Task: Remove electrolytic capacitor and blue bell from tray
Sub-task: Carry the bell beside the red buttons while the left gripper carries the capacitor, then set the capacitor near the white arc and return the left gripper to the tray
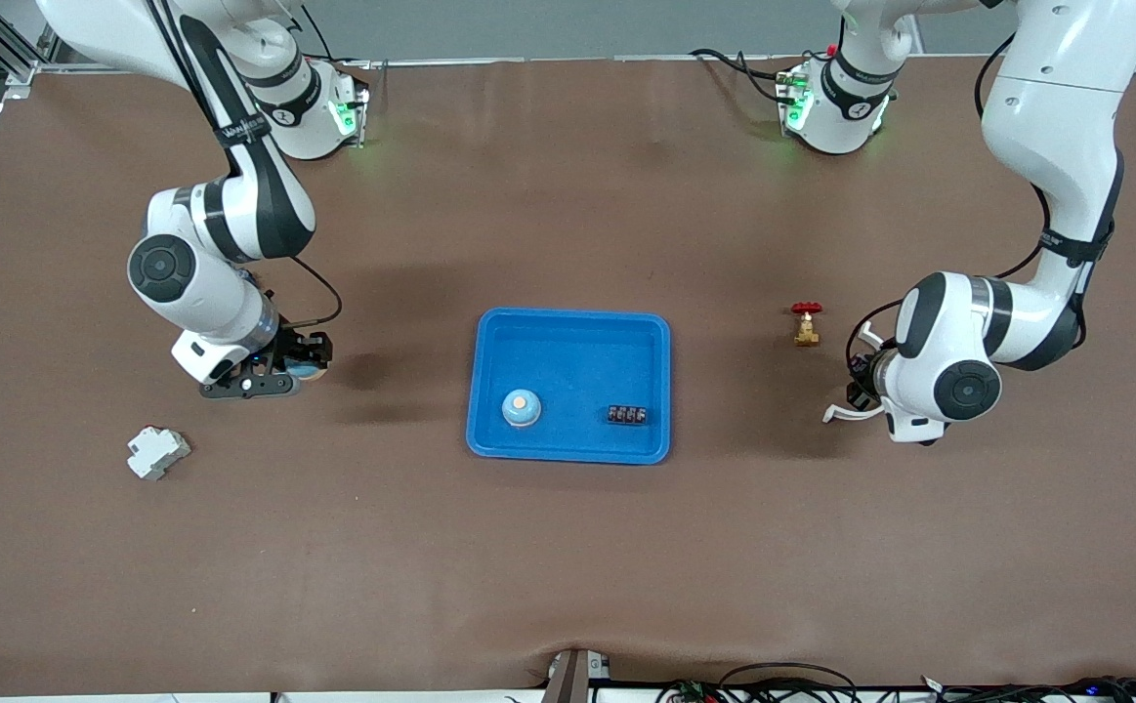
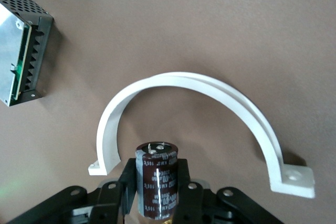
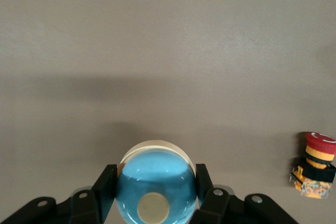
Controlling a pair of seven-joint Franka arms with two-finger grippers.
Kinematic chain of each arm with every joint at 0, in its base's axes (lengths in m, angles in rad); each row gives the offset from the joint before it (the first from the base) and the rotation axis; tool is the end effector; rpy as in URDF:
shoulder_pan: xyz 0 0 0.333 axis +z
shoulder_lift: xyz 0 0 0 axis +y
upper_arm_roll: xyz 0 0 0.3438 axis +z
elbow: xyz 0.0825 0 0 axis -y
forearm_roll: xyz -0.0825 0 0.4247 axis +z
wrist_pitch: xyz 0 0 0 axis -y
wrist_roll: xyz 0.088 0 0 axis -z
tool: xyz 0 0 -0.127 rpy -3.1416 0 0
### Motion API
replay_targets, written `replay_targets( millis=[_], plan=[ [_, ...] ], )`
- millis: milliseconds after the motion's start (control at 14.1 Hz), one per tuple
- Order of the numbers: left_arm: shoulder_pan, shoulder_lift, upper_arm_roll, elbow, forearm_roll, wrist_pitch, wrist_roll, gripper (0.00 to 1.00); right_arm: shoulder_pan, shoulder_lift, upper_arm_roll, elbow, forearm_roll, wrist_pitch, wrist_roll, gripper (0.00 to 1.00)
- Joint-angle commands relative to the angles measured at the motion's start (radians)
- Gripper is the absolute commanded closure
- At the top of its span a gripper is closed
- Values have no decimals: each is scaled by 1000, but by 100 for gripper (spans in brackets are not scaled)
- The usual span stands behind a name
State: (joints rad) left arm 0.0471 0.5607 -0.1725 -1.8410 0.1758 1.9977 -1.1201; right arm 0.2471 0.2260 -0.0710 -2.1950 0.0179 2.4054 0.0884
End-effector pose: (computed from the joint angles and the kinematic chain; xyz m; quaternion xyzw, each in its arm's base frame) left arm 0.6297 -0.0634 0.1753 -0.8835 -0.4255 0.1439 0.1328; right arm 0.5766 0.1028 0.2569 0.9992 0.0380 -0.0071 0.0030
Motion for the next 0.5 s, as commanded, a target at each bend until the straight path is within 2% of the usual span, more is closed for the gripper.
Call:
replay_targets(
  millis=[0, 213, 426],
  plan=[
    [11, -36, -8, 3, 2, -58, -12, 0, -49, -45, 20, -104, 11, 102, -59, 100],
    [-6, -24, -8, 118, -16, -112, -18, 0, -87, -42, 22, -182, 17, 216, -110, 100],
    [-53, 2, -7, 233, -61, -131, -21, 0, -92, -36, 22, -224, 60, 271, -143, 100]
  ],
)
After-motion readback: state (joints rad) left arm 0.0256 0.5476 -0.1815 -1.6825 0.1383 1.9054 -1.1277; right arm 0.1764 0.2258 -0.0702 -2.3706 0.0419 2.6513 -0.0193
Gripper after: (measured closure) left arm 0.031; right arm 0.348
